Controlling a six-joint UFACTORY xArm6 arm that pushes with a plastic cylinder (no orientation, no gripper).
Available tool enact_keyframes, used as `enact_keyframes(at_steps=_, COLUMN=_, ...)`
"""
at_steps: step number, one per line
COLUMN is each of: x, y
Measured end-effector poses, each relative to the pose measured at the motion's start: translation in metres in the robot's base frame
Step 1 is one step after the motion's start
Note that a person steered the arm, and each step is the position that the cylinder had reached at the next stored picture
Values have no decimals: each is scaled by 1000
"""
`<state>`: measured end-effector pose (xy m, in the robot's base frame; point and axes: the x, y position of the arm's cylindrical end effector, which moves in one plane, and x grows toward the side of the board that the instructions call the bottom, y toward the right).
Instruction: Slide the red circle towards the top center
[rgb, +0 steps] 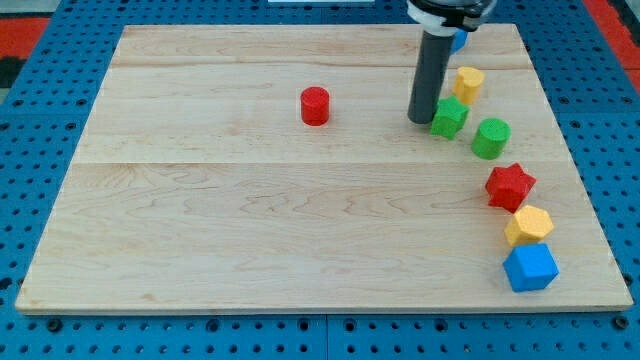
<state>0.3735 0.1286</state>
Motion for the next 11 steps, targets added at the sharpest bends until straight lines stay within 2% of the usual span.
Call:
enact_keyframes(at_steps=1, x=1, y=21)
enact_keyframes(at_steps=3, x=1, y=28)
enact_keyframes(at_steps=5, x=12, y=-31)
enact_keyframes(at_steps=7, x=13, y=-137)
enact_keyframes(at_steps=11, x=-60, y=-171)
